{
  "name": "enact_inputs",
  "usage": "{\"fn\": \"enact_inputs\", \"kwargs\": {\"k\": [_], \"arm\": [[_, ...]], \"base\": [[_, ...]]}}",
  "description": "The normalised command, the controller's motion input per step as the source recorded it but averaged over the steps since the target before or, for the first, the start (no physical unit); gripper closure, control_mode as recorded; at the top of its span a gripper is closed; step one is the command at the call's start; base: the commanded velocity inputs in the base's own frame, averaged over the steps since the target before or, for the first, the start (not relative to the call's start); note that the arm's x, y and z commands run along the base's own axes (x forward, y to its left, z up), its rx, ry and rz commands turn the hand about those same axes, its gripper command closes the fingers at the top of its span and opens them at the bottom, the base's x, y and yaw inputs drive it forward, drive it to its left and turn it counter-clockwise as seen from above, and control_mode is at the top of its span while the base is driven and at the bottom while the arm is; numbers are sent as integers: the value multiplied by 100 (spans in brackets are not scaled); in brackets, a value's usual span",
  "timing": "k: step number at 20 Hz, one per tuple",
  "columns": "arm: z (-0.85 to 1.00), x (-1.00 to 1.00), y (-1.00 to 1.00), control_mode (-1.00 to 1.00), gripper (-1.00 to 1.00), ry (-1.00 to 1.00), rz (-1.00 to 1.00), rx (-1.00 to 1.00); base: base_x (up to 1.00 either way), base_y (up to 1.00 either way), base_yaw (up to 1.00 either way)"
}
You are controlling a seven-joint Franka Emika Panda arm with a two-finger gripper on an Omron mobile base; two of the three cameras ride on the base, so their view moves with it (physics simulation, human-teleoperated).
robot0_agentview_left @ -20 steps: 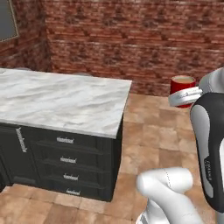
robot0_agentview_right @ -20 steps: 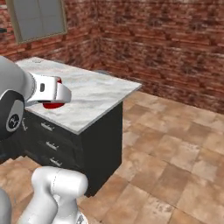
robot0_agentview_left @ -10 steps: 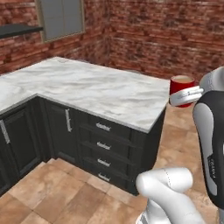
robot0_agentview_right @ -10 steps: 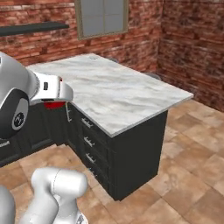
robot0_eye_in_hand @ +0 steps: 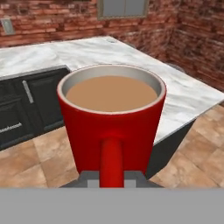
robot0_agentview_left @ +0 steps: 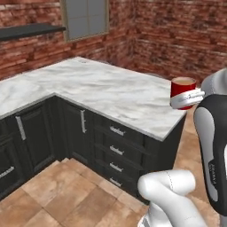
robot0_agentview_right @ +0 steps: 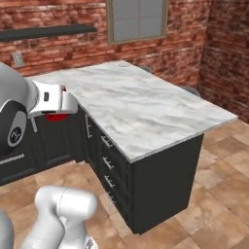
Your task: Pick the cup of tea, navigate to the dining table, and place it on the saucer.
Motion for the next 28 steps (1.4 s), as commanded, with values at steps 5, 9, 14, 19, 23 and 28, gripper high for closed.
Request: {"fn": "enact_inputs", "kwargs": {"k": [5,9,14,19,23,28], "arm": [[0,0,0,100,100,0,0,0],[0,0,0,100,100,0,0,0],[0,0,0,100,100,0,0,0],[0,0,0,100,100,0,0,0],[0,0,0,100,100,0,0,0],[0,0,0,100,100,0,0,0]], "base": [[100,-64,0],[34,-100,-4],[-14,-100,-10],[83,-100,-2],[100,-100,0],[91,-100,1]]}}
